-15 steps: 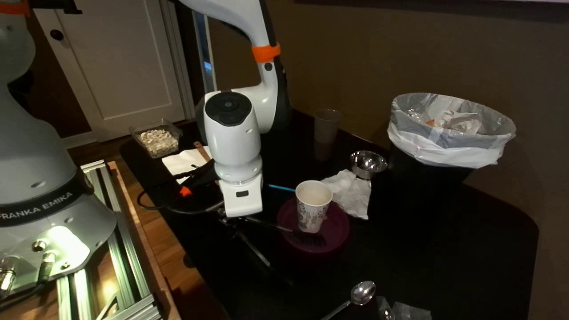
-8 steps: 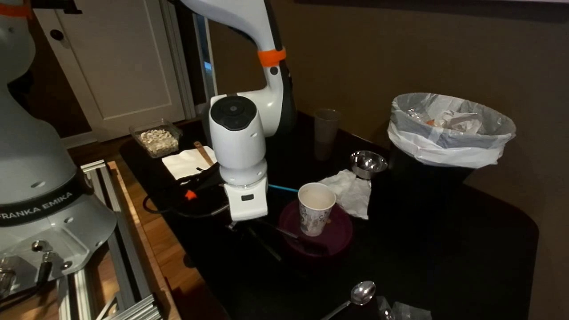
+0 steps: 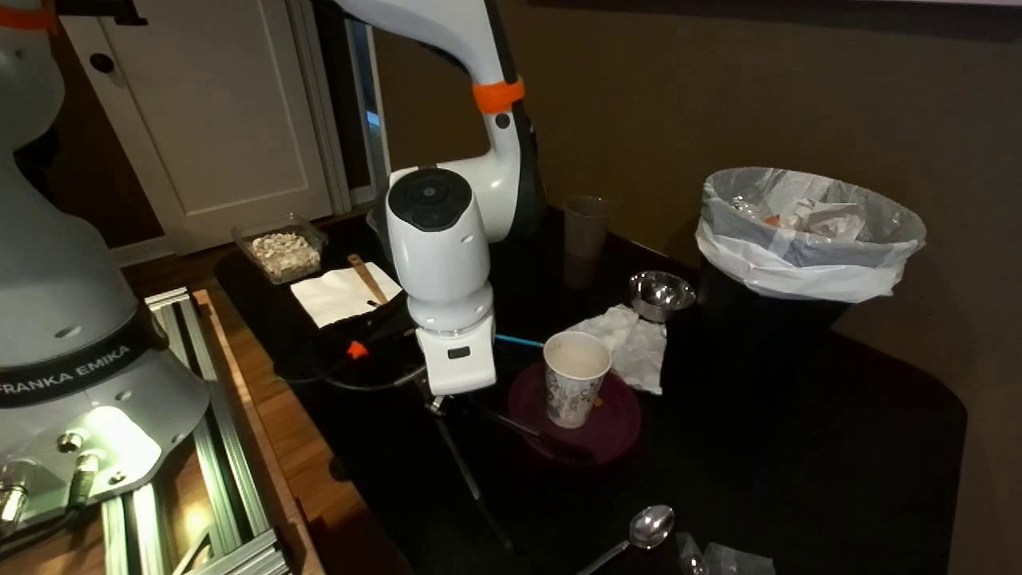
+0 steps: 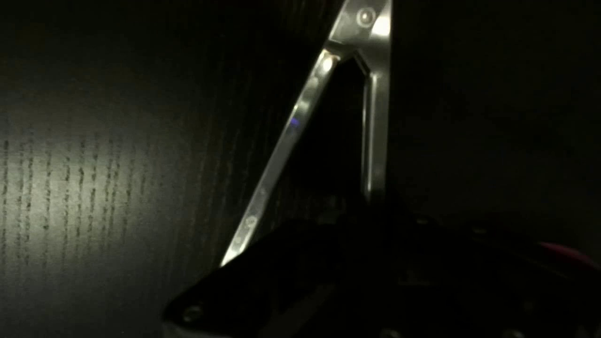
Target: Put the tongs on the transparent bowl
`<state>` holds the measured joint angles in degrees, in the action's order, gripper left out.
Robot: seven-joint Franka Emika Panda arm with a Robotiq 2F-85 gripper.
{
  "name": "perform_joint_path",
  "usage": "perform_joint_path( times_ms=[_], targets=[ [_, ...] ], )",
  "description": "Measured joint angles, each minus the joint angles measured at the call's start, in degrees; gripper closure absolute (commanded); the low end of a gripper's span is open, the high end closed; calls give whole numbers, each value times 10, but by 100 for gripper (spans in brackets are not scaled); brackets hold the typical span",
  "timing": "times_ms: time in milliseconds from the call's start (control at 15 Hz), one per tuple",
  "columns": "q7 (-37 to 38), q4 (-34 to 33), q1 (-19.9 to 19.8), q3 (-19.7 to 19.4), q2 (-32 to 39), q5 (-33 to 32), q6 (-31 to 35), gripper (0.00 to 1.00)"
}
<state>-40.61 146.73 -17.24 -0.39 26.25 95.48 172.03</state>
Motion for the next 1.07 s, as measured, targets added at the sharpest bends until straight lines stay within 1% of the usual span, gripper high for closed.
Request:
perform_joint_path(
  times_ms=[400, 600, 733, 933, 1067],
  targets=[
    [2, 0, -13, -15, -19, 0, 0, 97],
    [10, 5, -15, -19, -27, -18, 0, 97],
    [30, 14, -15, -20, -35, -52, 0, 97],
    [84, 37, -12, -26, -61, -131, 2, 97],
    [125, 52, -4, -33, -87, -178, 15, 97]
  ],
)
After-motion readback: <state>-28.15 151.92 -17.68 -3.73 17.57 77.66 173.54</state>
